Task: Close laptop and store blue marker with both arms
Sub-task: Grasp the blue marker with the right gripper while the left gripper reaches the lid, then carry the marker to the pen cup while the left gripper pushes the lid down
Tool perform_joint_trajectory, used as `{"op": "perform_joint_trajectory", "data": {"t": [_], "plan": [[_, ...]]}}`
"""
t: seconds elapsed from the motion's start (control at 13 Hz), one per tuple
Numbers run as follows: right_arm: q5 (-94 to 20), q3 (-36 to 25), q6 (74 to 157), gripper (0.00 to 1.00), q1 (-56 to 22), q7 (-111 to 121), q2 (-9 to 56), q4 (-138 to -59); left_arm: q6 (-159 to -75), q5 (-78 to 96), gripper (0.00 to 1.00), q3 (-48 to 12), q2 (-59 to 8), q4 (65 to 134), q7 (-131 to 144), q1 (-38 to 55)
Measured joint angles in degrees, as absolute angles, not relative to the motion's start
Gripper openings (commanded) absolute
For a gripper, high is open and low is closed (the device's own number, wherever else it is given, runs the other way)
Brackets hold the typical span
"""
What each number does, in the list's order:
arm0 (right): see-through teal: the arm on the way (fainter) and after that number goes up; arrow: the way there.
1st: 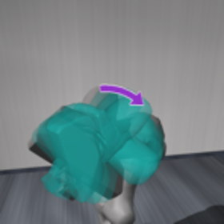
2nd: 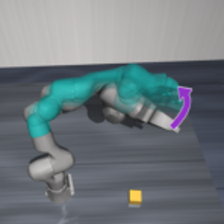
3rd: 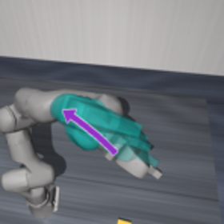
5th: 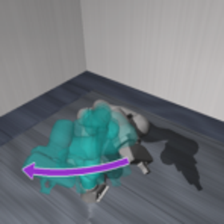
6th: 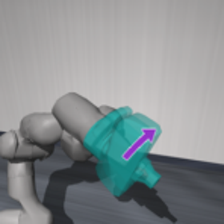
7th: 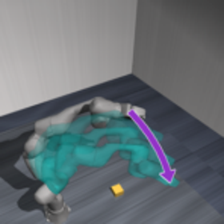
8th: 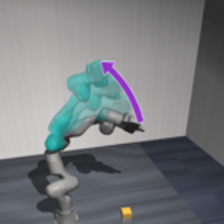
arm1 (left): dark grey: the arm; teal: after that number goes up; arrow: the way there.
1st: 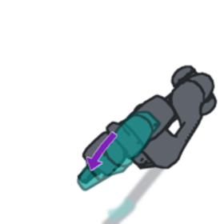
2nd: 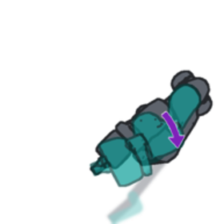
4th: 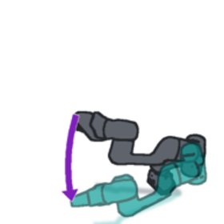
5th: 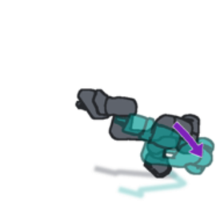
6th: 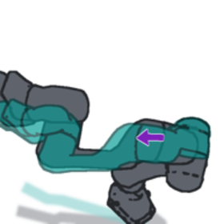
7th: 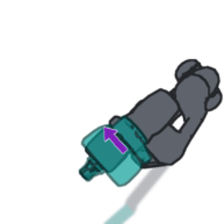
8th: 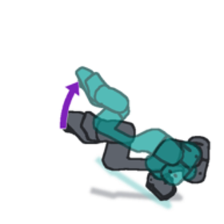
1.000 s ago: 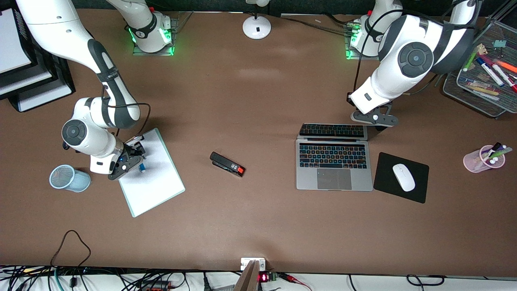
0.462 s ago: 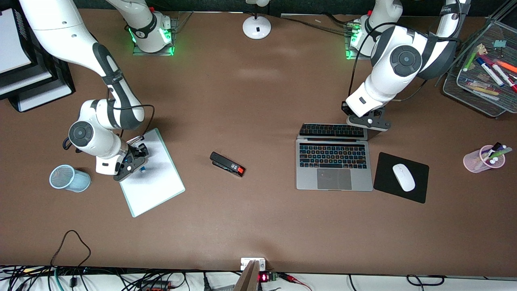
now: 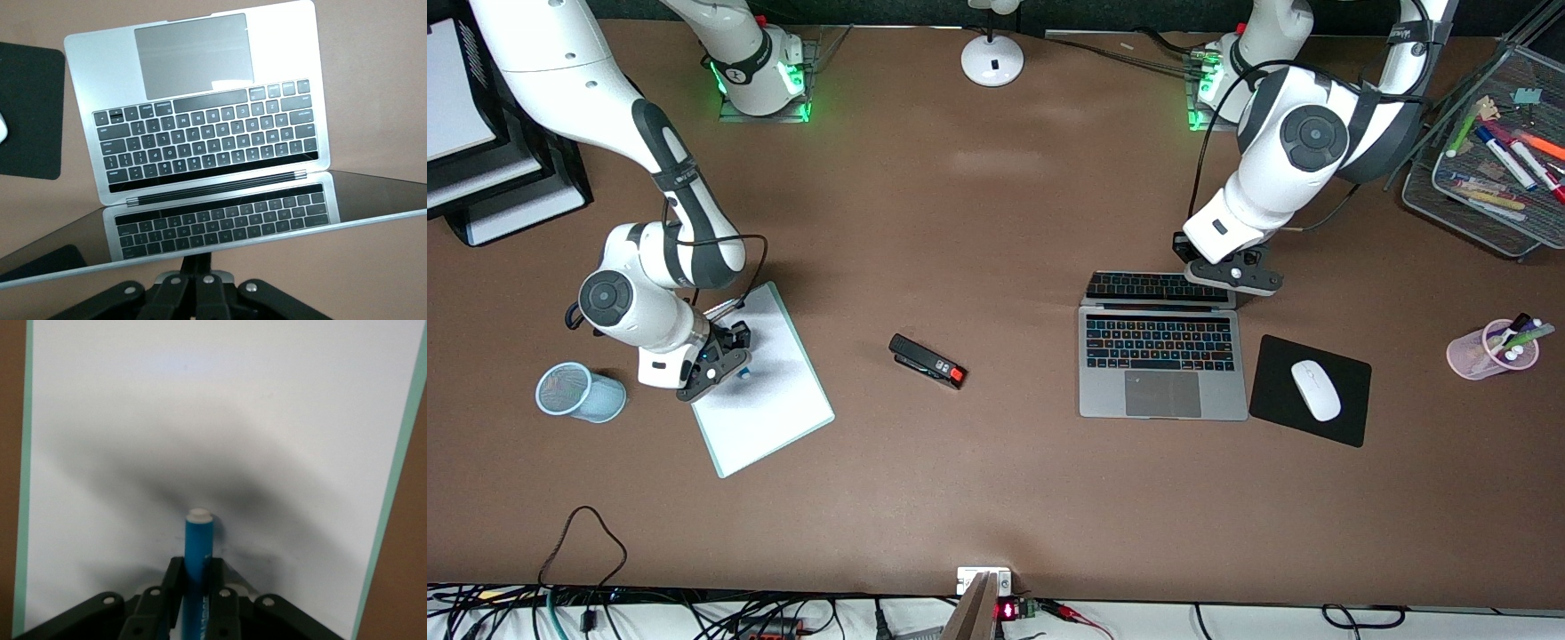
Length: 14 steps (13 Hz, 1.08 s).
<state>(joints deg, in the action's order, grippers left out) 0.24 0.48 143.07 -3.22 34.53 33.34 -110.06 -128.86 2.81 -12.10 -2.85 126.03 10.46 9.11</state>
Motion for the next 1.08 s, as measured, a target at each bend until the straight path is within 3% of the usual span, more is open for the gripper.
{"op": "perform_joint_trajectory", "data": {"t": [0.23, 0.54, 0.85, 1.08], "plan": [[0.2, 0.5, 141.2, 0.0, -3.2, 34.7, 33.0, -107.8, -129.3, 3.5, 0.0, -13.1, -2.9, 126.0, 10.6, 9.2], [-0.2, 0.5, 130.9, 0.0, -2.8, 41.5, 27.6, -102.2, -130.4, 3.5, 0.0, -13.1, -3.3, 126.0, 10.6, 9.2], [-5.8, 0.3, 124.7, 0.0, -0.5, 56.1, 20.5, -101.5, -131.9, 3.5, 0.0, -13.1, -3.6, 126.0, 10.6, 9.2], [-11.0, 0.1, 121.6, 0.0, 2.8, 72.2, 18.8, -99.5, -133.5, 3.5, 0.0, -13.1, -4.2, 126.0, 10.6, 9.1]]}}
